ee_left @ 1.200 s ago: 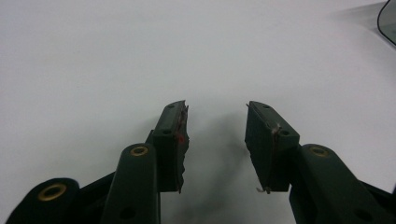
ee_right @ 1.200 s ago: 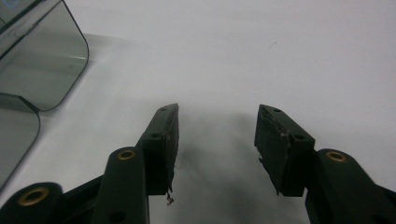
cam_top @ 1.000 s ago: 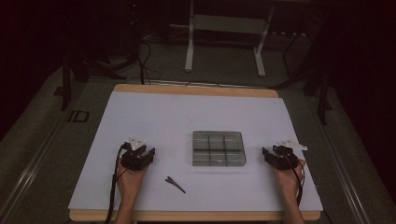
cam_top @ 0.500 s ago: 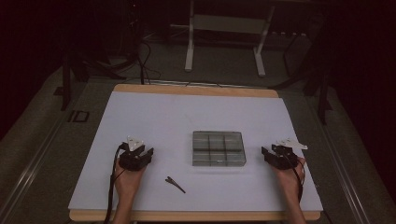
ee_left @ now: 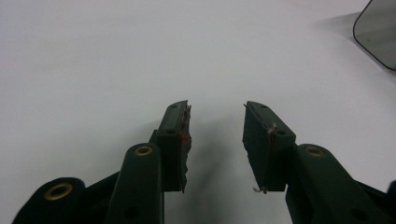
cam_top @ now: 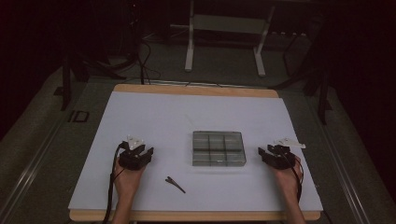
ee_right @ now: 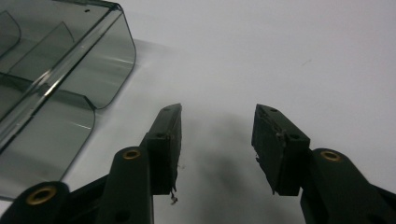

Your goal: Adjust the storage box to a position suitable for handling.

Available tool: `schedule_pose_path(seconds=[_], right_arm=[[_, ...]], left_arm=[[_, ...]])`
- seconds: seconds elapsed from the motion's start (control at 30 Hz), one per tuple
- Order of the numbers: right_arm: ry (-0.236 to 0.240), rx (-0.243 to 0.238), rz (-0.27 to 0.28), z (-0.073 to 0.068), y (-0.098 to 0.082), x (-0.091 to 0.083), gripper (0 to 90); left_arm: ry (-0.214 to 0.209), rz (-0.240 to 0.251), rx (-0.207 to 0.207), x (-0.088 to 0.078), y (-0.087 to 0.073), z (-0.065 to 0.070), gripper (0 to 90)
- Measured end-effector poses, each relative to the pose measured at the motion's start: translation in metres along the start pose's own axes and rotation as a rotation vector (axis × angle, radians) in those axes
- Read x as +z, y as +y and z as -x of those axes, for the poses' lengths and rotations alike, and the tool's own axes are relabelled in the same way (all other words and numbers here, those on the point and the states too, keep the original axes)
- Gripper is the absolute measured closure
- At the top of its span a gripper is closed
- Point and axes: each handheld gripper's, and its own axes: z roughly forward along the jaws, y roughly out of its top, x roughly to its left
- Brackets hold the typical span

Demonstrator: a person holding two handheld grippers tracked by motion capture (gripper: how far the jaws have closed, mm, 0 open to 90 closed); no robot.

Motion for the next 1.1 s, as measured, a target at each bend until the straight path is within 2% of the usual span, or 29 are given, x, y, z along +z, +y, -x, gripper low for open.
schedule_pose_path(seconds=[0.23,0.4,0.57,0.73,0.87,1.1], right_arm=[[0.028,-0.027,0.001,-0.007,0.007,0.001,57.7],[0.040,-0.037,0.016,-0.014,0.013,0.003,65.4],[0.044,-0.056,0.010,-0.021,0.018,0.005,75.5],[0.076,-0.040,0.003,-0.024,0.020,0.007,87.5],[0.095,-0.045,-0.011,-0.028,0.021,0.011,90.0],[0.131,-0.067,-0.039,-0.035,0.020,0.017,90.0]], left_arm=[[0.005,0.001,0.024,-0.001,0.002,0.004,61.4],[-0.003,0.007,0.029,-0.002,0.004,0.007,61.6],[-0.027,0.005,0.036,-0.002,0.006,0.012,62.9],[-0.048,0.009,0.041,-0.001,0.007,0.016,63.4],[-0.099,0.023,0.011,-0.001,0.009,0.019,63.5],[-0.139,0.024,0.044,0.001,0.013,0.032,66.0]])
